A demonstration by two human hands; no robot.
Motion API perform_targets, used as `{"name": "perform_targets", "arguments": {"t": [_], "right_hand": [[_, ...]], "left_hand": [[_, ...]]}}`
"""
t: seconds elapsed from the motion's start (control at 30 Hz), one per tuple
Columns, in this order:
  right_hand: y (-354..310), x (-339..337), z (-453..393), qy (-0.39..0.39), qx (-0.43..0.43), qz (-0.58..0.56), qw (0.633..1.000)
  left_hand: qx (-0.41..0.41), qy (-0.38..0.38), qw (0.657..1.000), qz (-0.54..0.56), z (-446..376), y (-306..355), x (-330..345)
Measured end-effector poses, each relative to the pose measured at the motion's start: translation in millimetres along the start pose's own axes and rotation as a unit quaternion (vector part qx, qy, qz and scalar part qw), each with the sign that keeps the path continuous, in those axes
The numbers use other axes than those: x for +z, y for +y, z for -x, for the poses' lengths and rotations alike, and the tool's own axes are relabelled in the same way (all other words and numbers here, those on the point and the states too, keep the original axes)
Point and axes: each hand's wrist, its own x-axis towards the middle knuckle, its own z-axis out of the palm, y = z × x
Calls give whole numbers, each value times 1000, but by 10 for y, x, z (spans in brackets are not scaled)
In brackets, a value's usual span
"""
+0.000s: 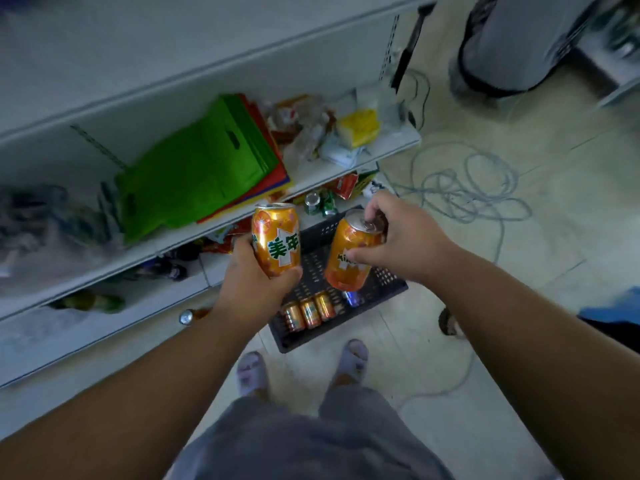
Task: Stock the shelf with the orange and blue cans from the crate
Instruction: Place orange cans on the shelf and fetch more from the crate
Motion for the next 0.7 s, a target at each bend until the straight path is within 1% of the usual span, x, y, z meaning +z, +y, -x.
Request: {"name": "perform_targets", "arguments": {"t": [0.1,0.2,0.3,0.43,0.53,0.63,0.7], "right_hand": [[-308,-415,151,39,-19,-1,999],[-479,-645,229,62,-22,-22,998],[-546,-774,314,90,-23,-37,995],[-467,-959,307,111,-24,-80,990],[-343,-1199,153,107,-36,-100,989],[-160,-1443,-147,106,-51,-108,987],[-12,-1640,-402,104,-65,-146,982]], "left_hand": [[33,13,998,45,212,372,-159],[71,16,994,77,274,557,-223],[106,3,992,64,268,733,-286],[132,23,988,72,247,967,-271],[138,35,987,74,199,1227,-161],[136,66,985,86,7,1517,45],[133,99,981,104,-156,1743,243]]}}
